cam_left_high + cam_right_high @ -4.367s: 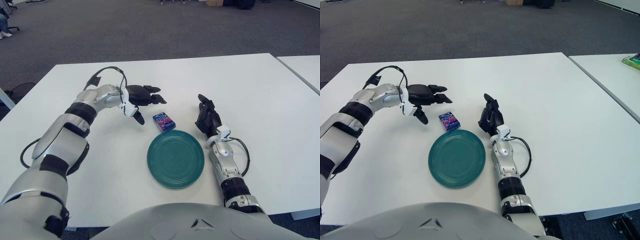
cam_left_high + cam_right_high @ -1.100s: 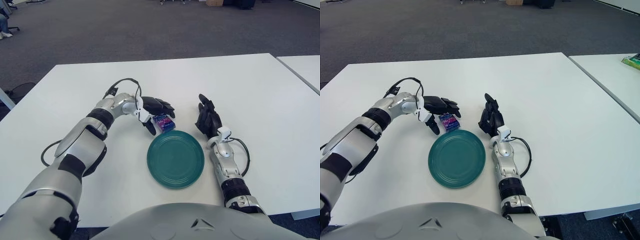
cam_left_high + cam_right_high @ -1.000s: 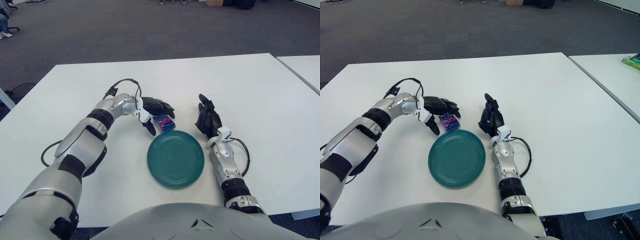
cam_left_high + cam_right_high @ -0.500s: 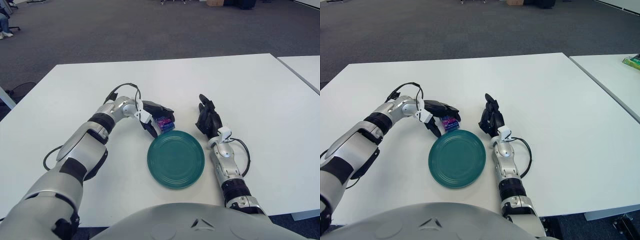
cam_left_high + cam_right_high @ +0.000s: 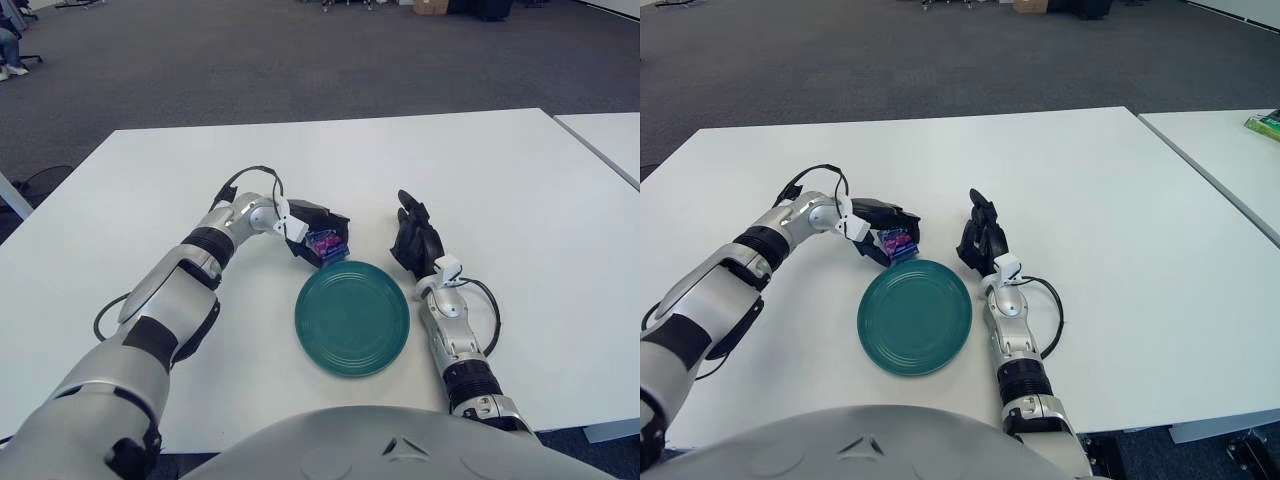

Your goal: Put the gum into the plate.

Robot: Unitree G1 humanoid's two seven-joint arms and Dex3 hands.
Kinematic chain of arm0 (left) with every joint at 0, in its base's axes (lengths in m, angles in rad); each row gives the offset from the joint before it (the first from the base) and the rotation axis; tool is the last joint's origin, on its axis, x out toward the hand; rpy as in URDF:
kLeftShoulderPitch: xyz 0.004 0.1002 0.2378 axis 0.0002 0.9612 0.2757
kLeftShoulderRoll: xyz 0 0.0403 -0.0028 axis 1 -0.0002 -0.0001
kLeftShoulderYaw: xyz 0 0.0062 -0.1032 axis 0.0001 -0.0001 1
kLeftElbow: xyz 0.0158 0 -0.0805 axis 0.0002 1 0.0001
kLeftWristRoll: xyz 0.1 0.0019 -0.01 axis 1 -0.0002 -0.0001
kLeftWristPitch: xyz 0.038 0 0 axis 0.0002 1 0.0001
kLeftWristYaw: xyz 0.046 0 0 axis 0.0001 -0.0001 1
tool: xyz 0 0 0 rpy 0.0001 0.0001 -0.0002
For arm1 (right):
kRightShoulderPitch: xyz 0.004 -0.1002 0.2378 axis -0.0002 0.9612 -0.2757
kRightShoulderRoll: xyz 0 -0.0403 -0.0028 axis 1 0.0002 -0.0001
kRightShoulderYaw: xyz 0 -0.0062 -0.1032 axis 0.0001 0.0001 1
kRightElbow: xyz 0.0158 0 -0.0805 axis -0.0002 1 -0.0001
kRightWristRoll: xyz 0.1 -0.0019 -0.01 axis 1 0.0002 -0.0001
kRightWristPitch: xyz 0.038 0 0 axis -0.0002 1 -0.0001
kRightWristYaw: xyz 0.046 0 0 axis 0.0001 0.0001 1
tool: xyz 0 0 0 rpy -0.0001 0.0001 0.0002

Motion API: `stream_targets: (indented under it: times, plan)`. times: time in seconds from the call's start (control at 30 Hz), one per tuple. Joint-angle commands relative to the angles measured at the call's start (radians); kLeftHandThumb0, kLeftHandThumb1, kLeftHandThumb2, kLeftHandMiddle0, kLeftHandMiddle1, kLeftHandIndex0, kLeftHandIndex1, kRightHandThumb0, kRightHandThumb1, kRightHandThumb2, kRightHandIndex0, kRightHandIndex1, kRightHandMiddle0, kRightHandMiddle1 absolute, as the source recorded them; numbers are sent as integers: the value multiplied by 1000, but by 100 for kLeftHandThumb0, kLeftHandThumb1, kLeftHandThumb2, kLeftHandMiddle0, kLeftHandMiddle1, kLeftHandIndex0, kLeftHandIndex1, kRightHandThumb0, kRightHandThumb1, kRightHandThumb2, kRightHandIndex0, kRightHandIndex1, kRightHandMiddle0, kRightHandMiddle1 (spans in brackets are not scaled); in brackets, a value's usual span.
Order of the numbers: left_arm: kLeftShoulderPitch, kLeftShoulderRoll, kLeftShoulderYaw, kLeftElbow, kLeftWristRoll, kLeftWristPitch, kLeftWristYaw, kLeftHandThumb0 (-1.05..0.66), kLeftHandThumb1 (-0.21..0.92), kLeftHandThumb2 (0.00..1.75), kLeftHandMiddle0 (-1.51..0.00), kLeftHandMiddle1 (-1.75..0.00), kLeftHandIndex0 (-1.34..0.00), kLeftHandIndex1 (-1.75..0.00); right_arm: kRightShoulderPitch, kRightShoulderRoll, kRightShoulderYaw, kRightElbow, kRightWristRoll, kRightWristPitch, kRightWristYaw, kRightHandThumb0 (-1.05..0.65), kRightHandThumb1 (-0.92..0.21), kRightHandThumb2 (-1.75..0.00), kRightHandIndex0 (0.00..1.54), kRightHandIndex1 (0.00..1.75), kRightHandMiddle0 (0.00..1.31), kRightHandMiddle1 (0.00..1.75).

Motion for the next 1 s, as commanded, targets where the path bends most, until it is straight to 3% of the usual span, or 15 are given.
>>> stream_targets:
  times: [0.0,0.1,0.27,0.67,0.8,0.97]
  plan:
    - [28,0,-14,18,10,30,-51,-4,68,69,-40,-151,-46,-145,105,3,-3,79,7,120,-4,-66,-92,-99,4,0,0,31]
    - [30,0,-10,9,-4,36,-72,-2,62,81,-41,-161,-46,-147,107,2,-1,74,8,120,-1,-66,-92,-100,4,0,0,30]
    - [34,-1,-8,-1,-21,46,-94,0,51,96,-46,-173,-55,-136,111,1,2,68,5,116,-1,-66,-92,-101,3,0,0,30]
    - [51,-1,14,-30,-58,91,-117,-1,42,106,-55,-175,-60,-131,112,3,3,63,8,116,-6,-68,-92,-101,3,0,0,29]
    - [55,0,15,-38,-65,103,-117,0,42,116,-46,-174,-47,-161,111,5,2,65,10,118,-9,-67,-92,-100,3,0,0,31]
    - [58,4,15,-41,-66,91,-110,0,42,120,-43,-175,-44,-171,107,5,2,68,7,119,-12,-66,-92,-100,3,0,0,32]
